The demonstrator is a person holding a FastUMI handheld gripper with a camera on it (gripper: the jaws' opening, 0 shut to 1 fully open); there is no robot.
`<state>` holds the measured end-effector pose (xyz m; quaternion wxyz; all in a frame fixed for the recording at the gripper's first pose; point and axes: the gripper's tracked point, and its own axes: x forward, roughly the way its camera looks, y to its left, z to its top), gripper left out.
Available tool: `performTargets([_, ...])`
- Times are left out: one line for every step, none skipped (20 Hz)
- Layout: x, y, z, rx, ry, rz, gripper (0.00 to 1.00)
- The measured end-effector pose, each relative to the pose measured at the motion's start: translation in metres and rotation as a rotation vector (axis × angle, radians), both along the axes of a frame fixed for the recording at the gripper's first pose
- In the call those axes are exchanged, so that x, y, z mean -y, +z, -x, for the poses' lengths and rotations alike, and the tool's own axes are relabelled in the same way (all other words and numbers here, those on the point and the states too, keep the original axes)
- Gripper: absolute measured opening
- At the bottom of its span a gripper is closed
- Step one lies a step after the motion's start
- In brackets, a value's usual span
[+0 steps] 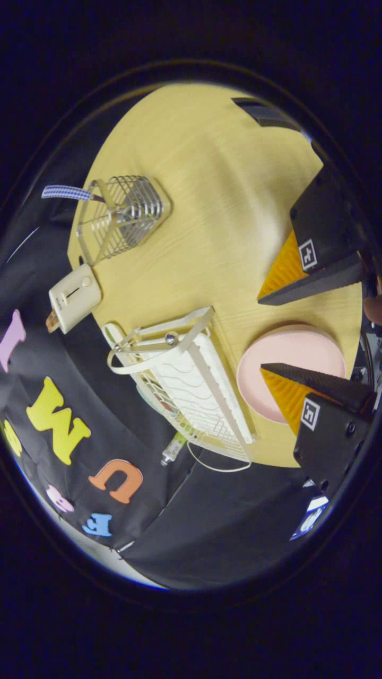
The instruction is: Take the plate from the dish rack, then take the spoon from the basket and place it into the plate.
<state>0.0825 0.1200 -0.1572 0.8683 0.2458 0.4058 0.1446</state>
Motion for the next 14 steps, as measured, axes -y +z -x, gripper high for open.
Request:
performTargets([0.01, 0.008, 0.001, 0.05, -0.008, 0.043, 0.74])
performTargets([0.021, 0.014, -0.001, 0.109, -0.021, 0.098, 0.77])
performTargets([0.035, 0.024, -0.002, 0.178, -0.037, 0.162, 0.8])
performTargets([0.047, 0.033, -0.001, 0.248, -0.057, 0.224, 0.82])
performTargets([0.062, 0.042, 0.001, 0.314, -0.078, 0.285, 0.83])
performTargets([0.075, 0.049, 0.005, 0.371, -0.094, 0.343, 0.84])
performTargets([0.087, 0.055, 0.01, 0.412, -0.115, 0.392, 0.89])
performTargets([0.099, 0.06, 0.011, 0.442, -0.138, 0.424, 0.94])
performTargets([0.11, 0.063, 0.013, 0.459, -0.157, 0.438, 0.96])
performTargets([0.119, 0.07, 0.014, 0.486, -0.168, 0.442, 0.99])
performTargets([0.132, 0.073, 0.012, 0.509, -0.187, 0.452, 0.99])
performTargets([0.145, 0.077, 0.009, 0.53, -0.205, 0.464, 0.99])
performTargets([0.154, 0.079, 0.004, 0.553, -0.216, 0.47, 0.99])
performTargets([0.161, 0.081, -0.001, 0.573, -0.221, 0.472, 1.0])
